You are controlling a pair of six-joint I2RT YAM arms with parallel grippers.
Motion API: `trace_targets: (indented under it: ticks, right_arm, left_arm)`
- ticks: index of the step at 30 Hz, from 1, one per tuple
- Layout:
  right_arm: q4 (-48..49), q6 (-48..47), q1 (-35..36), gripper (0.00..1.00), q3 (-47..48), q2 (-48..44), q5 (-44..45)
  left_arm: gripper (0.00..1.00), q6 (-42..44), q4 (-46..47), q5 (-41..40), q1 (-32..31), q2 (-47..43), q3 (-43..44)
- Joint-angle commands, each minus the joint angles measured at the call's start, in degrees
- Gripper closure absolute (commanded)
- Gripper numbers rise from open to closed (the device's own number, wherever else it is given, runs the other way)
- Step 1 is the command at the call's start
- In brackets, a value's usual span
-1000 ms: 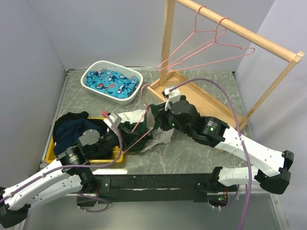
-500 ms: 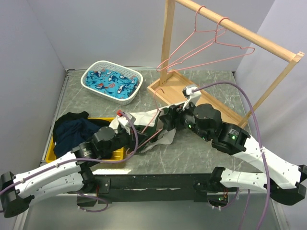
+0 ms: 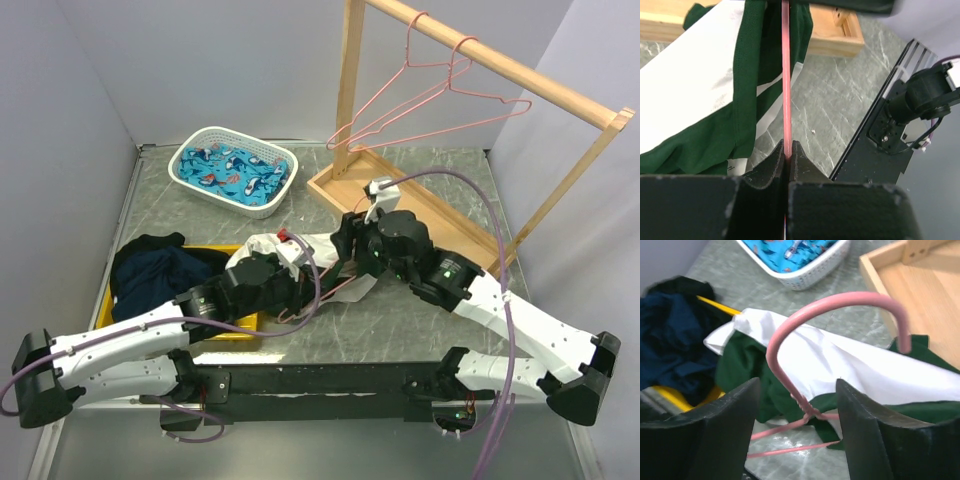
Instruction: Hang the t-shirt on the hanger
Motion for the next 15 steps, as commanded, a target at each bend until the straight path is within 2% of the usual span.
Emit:
trace_targets:
  ticks: [1, 4, 5, 6, 8, 9, 11, 13, 15]
  right_arm:
    - [7.46, -0.35, -0.36, 0.38, -4.11, -1.36, 4.99]
    - [10.1, -0.52, -0.27, 0.61, -7.98, -3.2, 7.0]
    - [10.53, -0.61, -0.27, 0.82, -8.95, -4.08, 7.53]
    - [11.84, -0.78, -0.27, 0.9, -10.87, -4.52, 7.89]
    - [13.08, -1.14, -0.27, 1.0, -12.55, -5.75, 9.2]
    - [13.87, -1.4, -0.27, 1.0, -13.78, -5.84, 9.47]
    - [14.67, -1.84, -0.27, 1.0, -14.58, -6.28, 10.17]
    - [14.93, -2.37, -0.27, 1.0, -15.46, -6.72, 10.53]
    - [15.81, -2.98, -0.27, 1.0, -16.6, -7.77, 10.7]
  left_arm:
    - [0.99, 1.68, 1.62, 0.93, -1.1, 3.08, 4.79]
    - [0.99, 0.63, 1.08, 1.02, -1.19, 5.27, 6.37]
    - [0.99, 0.28, 1.17, 0.93, -1.28, 5.81, 6.72]
    - [0.99, -0.51, 1.17, 0.93, -1.28, 6.42, 7.68]
    - [0.84, -1.83, 0.91, 1.02, -1.28, 8.44, 9.01]
    - [0.79, -2.79, 0.91, 0.93, -1.28, 8.88, 10.14]
    - [0.56, -4.55, -1.28, -1.33, -1.28, 9.94, 11.38]
    - [0.41, -5.69, -3.3, -2.58, -1.28, 9.6, 13.05]
    - [0.32, -8.5, -6.8, -6.88, -1.28, 8.81, 14.81]
